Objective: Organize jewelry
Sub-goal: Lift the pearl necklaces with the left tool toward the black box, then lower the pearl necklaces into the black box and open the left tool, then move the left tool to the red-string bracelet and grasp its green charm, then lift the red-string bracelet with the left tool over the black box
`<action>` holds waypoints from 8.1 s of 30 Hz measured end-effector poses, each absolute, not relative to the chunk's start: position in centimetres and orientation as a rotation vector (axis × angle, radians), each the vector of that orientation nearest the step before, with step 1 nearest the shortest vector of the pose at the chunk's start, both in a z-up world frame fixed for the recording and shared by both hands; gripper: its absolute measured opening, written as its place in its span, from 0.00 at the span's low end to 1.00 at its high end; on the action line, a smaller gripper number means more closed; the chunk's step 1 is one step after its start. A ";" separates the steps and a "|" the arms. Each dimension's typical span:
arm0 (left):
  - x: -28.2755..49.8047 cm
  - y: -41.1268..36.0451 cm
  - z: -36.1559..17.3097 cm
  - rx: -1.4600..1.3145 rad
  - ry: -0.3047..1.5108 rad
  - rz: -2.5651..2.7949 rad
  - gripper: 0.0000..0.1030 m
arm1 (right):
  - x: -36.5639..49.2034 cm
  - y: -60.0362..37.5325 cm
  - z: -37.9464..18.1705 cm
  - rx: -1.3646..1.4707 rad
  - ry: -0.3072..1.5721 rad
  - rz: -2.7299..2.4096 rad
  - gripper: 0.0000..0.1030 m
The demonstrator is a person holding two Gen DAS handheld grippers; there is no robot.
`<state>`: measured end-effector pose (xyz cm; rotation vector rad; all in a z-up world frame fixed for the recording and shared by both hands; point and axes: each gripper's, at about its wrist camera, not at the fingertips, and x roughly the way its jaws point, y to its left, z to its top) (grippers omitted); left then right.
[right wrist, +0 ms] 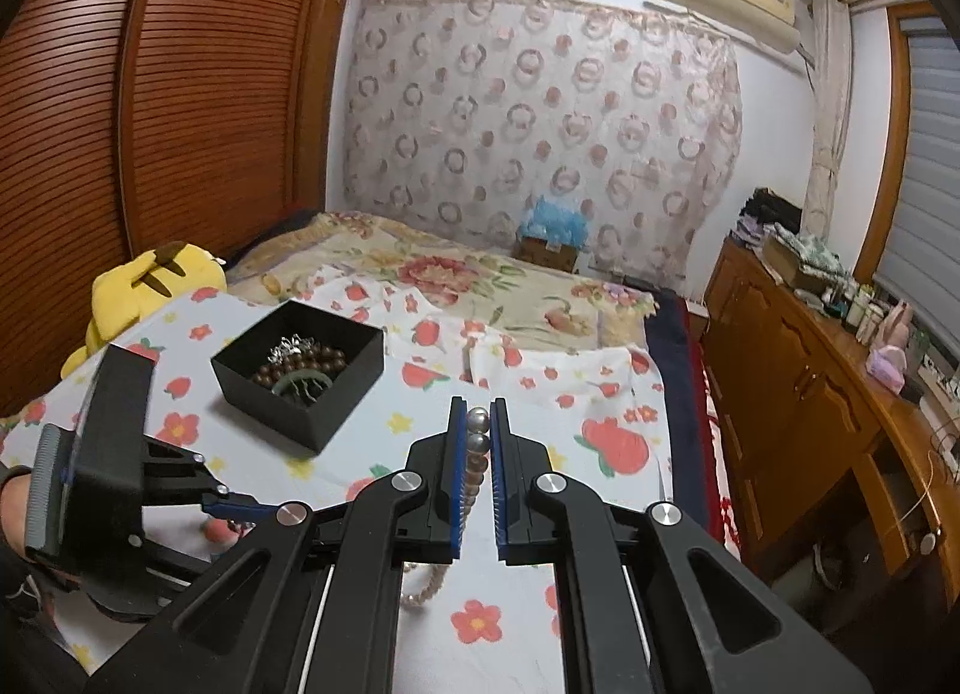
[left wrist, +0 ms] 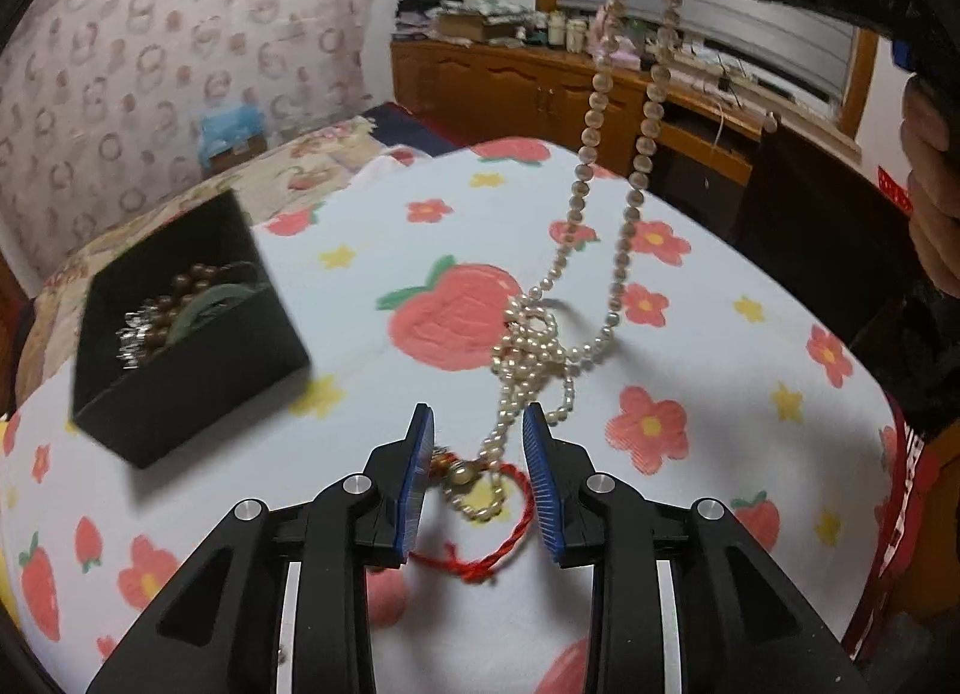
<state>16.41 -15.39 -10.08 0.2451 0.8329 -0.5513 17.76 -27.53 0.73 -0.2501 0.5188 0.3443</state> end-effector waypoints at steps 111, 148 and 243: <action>25.7 -0.3 -2.8 -0.031 0.720 -0.284 0.04 | 28.4 -12.6 -0.1 -0.163 0.608 0.570 0.09; 15.5 -5.5 -10.6 0.124 0.824 -0.391 0.42 | 17.8 -18.3 -12.6 -0.252 0.881 0.644 0.10; 16.0 -3.7 -5.0 0.070 0.712 -0.372 0.13 | 21.2 -15.6 -5.1 -0.265 0.660 0.586 0.02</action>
